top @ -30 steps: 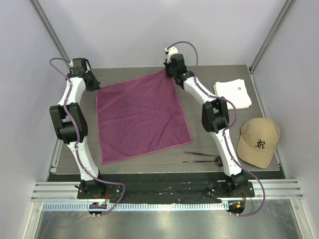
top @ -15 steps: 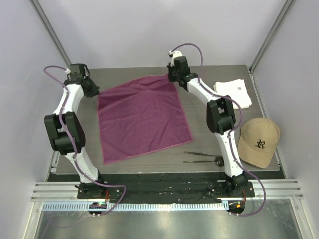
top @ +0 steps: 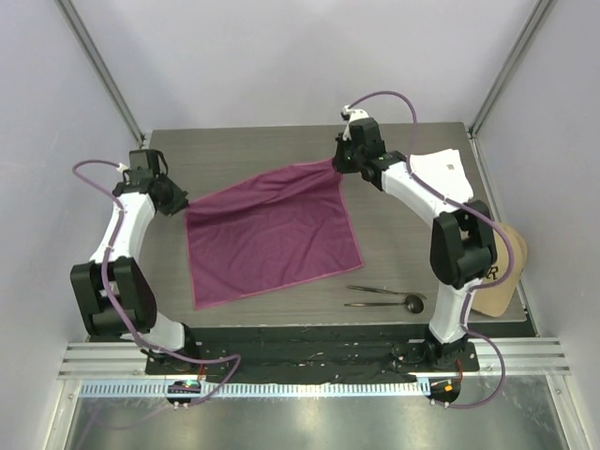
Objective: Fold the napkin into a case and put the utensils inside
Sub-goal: Fold and flatten the napkin at the center of the board.
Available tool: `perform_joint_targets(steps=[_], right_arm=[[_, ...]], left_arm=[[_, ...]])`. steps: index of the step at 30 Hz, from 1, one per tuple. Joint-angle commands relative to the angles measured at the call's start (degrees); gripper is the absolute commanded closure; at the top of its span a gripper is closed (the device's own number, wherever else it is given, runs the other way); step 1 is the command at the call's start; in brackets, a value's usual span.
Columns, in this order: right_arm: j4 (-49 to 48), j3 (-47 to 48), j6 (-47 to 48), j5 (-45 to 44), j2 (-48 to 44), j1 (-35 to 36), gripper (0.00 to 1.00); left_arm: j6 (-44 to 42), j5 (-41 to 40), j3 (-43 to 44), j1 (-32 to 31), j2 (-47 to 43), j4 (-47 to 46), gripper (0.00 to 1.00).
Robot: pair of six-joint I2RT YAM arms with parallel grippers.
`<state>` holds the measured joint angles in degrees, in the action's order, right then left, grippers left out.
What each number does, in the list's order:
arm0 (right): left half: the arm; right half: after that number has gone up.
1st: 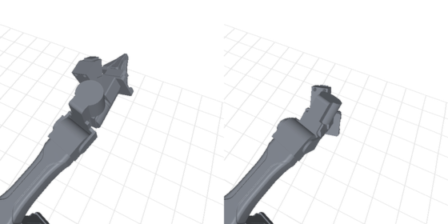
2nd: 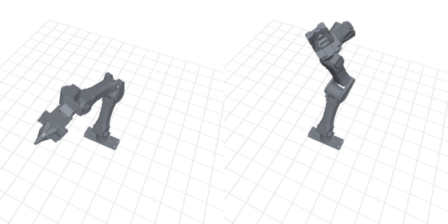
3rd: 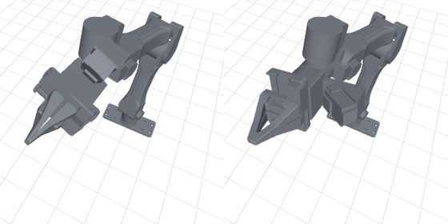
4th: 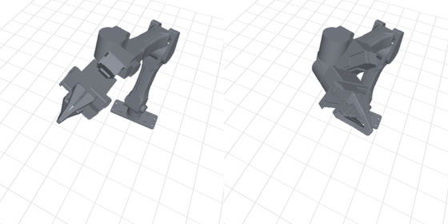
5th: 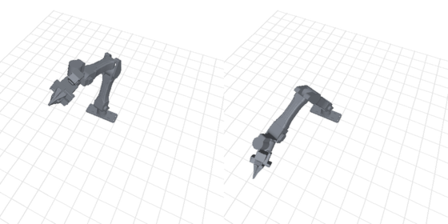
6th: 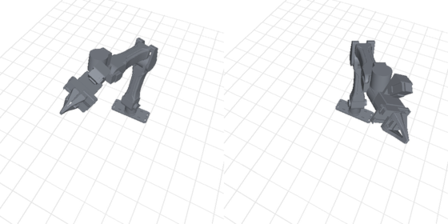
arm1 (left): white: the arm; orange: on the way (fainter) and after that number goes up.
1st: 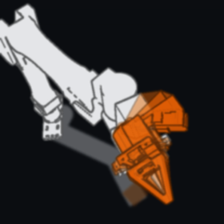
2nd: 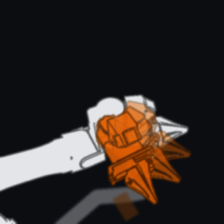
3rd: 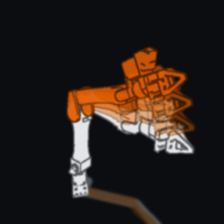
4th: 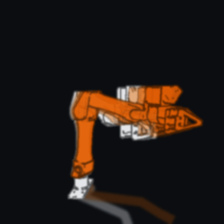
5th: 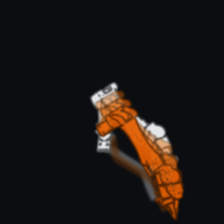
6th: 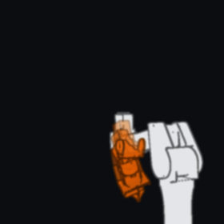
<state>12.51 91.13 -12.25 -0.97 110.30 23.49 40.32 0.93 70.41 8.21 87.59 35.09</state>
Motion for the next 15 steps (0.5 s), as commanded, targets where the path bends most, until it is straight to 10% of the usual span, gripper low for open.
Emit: perform_joint_targets(steps=[1, 15], right_arm=[[1.2, -8.9, -4.4, 4.4, -7.7, 0.1, 0.99], [-0.1, -28.9, -6.7, 1.4, -19.4, 1.3, 0.99]], left_arm=[[1.3, 1.4, -4.8, -0.6, -6.6, 1.2, 1.00], [2.7, -1.9, -17.6, -0.9, -17.6, 5.2, 1.00]])
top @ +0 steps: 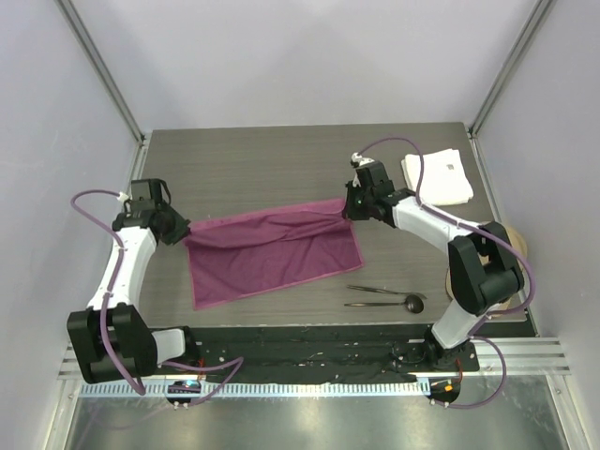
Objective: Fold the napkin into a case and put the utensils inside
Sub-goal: Fold and flatten the napkin at the center of the board.
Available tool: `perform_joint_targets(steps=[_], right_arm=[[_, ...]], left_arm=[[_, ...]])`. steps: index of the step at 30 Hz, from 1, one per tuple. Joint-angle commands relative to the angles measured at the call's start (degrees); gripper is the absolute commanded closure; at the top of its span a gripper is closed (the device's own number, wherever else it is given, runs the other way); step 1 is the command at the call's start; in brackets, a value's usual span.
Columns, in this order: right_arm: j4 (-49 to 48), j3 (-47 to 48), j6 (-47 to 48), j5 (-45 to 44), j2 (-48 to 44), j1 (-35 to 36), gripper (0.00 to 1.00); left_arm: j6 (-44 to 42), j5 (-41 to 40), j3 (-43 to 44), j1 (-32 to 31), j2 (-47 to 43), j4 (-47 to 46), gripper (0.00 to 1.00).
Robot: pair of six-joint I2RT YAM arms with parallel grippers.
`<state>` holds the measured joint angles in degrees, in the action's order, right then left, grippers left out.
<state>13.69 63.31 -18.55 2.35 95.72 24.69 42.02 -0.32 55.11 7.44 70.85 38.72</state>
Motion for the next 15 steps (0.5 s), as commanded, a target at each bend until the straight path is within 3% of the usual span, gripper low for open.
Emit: perform_joint_targets(steps=[1, 15], right_arm=[[-1.1, -1.5, -0.3, -2.1, -5.1, 0.1, 0.99], [-1.1, -5.2, -0.3, -3.1, -5.2, 0.1, 0.99]], left_arm=[[1.0, -0.7, -2.6, -0.1, -1.0, 2.0, 1.00], [0.8, -5.5, -4.2, -0.1, -2.3, 7.6, 1.00]])
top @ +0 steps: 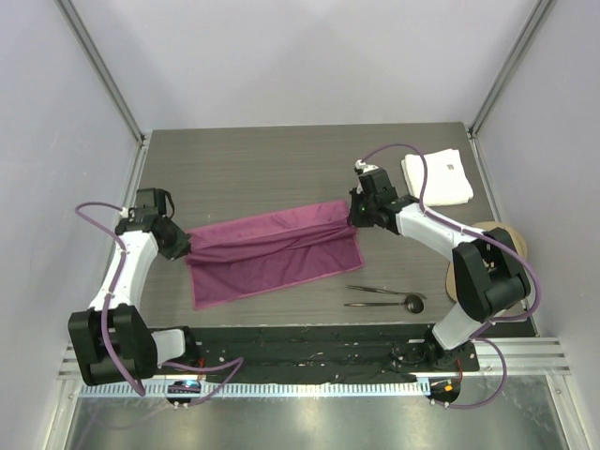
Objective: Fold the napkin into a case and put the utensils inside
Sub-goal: Fold and flatten the napkin at the center of the board.
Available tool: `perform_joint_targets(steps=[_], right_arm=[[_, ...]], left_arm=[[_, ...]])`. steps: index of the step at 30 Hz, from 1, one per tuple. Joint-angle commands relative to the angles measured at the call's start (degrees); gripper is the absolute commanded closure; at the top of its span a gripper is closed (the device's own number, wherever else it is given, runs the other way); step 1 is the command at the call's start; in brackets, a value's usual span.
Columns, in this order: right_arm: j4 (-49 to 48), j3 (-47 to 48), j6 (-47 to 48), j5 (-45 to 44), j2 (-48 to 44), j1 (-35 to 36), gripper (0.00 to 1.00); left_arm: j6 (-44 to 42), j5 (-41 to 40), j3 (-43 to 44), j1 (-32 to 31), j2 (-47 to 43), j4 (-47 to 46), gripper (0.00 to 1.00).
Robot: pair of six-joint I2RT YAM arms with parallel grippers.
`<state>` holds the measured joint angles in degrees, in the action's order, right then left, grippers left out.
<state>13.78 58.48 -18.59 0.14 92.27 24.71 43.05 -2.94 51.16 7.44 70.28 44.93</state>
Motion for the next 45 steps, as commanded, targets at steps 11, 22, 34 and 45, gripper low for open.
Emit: perform_joint_targets(steps=[11, 22, 34, 45], right_arm=[[-2.0, -3.4, -0.7, 1.0, -1.2, 0.0, 0.99], [-2.2, -3.7, -0.6, 0.6, -1.0, 0.0, 0.99], [-2.4, -3.5, -0.7, 0.8, 0.3, 0.0, 0.99], [-2.2, -3.7, -0.7, 0.6, 0.5, 0.1, 0.99]], left_arm=[[-0.9, -2.6, -2.3, -0.1, -1.4, 1.7, 1.00], [0.7, -2.4, -4.0, -0.2, -4.0, 3.6, 1.00], [4.3, -2.2, -5.1, -0.1, -3.0, 7.1, 1.00], [5.6, -2.5, -6.2, -0.1, -1.0, 7.5, 1.00]])
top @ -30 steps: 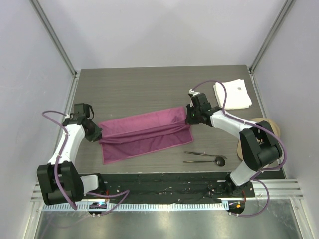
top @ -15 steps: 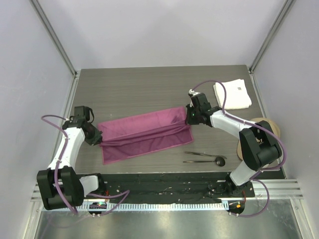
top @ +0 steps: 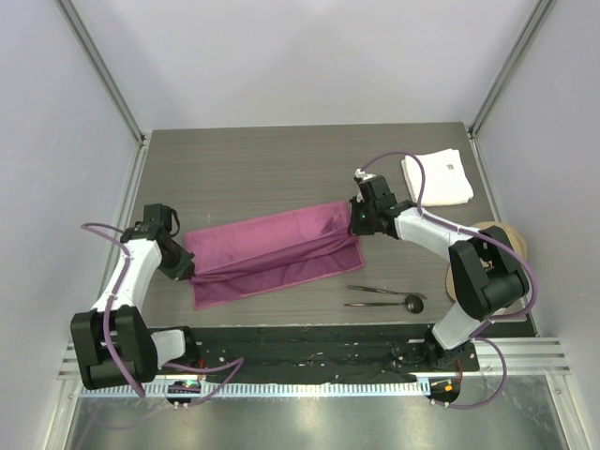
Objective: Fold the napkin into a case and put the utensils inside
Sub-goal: Fold and flatten the napkin at the center of the board.
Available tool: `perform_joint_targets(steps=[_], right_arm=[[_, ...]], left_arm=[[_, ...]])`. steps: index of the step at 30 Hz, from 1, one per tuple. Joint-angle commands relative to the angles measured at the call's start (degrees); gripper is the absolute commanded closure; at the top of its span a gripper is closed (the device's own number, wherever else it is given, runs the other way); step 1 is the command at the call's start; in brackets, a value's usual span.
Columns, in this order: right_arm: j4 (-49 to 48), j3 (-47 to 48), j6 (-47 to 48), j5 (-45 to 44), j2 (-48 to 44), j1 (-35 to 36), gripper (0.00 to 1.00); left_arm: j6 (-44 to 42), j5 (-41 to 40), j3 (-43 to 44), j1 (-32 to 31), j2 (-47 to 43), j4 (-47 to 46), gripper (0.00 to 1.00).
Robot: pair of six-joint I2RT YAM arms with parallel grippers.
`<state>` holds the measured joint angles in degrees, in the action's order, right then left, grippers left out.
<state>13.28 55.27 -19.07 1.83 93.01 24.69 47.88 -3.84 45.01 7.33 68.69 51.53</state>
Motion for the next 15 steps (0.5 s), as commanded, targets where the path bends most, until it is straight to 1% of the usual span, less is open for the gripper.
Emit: perform_joint_targets(steps=[1, 15], right_arm=[[-1.7, -0.5, -0.3, -1.0, -0.2, 0.1, 0.99], [-1.4, -1.7, -2.0, 0.2, -0.5, 0.3, 0.99]], left_arm=[[0.8, -1.5, -0.2, 0.0, 1.2, 0.8, 1.00], [0.9, -2.5, 0.2, 0.0, 4.9, 0.6, 1.00]])
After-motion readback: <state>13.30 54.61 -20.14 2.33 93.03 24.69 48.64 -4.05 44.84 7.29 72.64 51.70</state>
